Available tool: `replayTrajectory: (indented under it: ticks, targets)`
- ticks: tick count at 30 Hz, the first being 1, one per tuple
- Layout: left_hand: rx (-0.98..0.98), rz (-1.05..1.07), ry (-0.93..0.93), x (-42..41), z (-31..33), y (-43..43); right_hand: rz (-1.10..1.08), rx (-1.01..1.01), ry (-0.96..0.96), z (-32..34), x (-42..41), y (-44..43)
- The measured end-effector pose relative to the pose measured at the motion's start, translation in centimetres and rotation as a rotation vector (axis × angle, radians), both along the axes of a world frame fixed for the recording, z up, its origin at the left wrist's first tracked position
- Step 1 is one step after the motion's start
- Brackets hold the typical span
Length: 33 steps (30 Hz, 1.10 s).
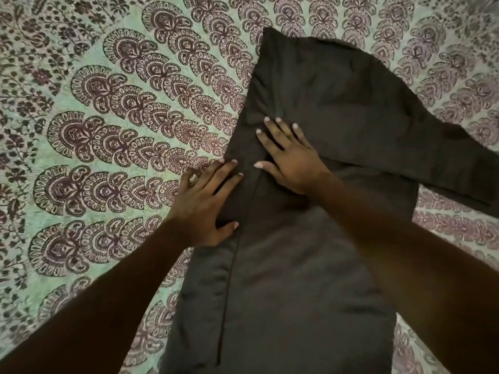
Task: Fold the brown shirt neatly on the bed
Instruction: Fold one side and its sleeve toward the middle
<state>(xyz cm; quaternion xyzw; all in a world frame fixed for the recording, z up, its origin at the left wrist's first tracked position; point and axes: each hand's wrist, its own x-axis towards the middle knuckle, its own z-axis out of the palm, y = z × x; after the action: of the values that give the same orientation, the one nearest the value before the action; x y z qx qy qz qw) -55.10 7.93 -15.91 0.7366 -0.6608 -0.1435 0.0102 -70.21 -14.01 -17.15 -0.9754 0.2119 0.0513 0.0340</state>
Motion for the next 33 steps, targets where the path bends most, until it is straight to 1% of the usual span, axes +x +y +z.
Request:
replayTrajectory:
  ticks: [1, 2, 4, 5, 6, 10, 13, 16, 18, 19, 21, 23, 24, 25, 27, 28, 31, 33]
  targets:
    - [0.024, -0.013, -0.009, 0.2, -0.1, -0.2, 0.011, 0.0, -0.003, 0.3, 0.7, -0.6]
    - [0.037, -0.019, -0.011, 0.3, -0.3, -0.2, 0.081, -0.006, 0.009, 0.5, 1.5, -1.1]
    - [0.048, -0.017, -0.016, 0.3, -0.6, -0.2, 0.299, -0.013, 0.076, 0.4, 2.9, -2.1]
    - [0.046, -0.018, -0.019, 0.3, -0.6, -0.2, 0.361, -0.003, 0.108, 0.3, 3.4, -2.7]
    - [0.041, -0.022, -0.017, 0.3, -0.5, -0.2, 0.363, 0.008, 0.129, 0.2, 3.9, -3.7]
    - [0.029, -0.038, 0.017, 0.6, -0.7, -0.4, 0.133, -0.024, 0.137, 0.4, 5.8, -8.7]
    - [0.045, -0.042, 0.027, 0.8, -1.1, -0.5, 0.089, -0.029, 0.181, 1.0, 8.0, -12.6]
    - [0.066, -0.045, 0.043, 0.9, -1.2, -0.6, -0.037, 0.042, 0.229, 1.4, 9.8, -15.3]
    - [0.063, -0.044, 0.053, 1.0, -1.1, -0.7, -0.104, 0.035, 0.196, 1.9, 10.8, -15.2]
    - [0.055, -0.044, 0.059, 1.1, -1.1, -0.8, -0.089, 0.004, 0.156, 2.1, 11.1, -14.3]
    - [0.04, -0.043, 0.066, 1.1, -1.0, -0.7, 0.015, -0.041, 0.073, 2.2, 10.4, -11.3]
    - [0.033, -0.047, 0.068, 1.2, -1.0, -0.7, 0.128, -0.005, 0.047, 1.3, 8.8, -8.4]
    - [0.029, -0.049, 0.069, 1.2, -1.1, -0.7, 0.148, 0.036, 0.054, 0.7, 8.2, -7.9]
    - [0.026, -0.049, 0.068, 1.2, -1.2, -0.8, 0.144, 0.067, 0.069, 0.2, 8.0, -8.2]
    - [0.025, -0.049, 0.061, 1.2, -1.5, -0.8, 0.089, 0.047, 0.078, -0.7, 8.9, -10.4]
    - [0.021, -0.047, 0.057, 1.1, -1.6, -0.8, 0.045, 0.031, 0.082, -0.8, 9.7, -12.0]
    - [0.01, -0.047, 0.057, 1.2, -1.7, -0.8, -0.103, 0.067, 0.118, -0.2, 12.7, -15.5]
    - [0.019, -0.051, 0.055, 1.2, -1.5, -0.7, -0.159, 0.038, 0.099, 0.4, 13.7, -15.0]
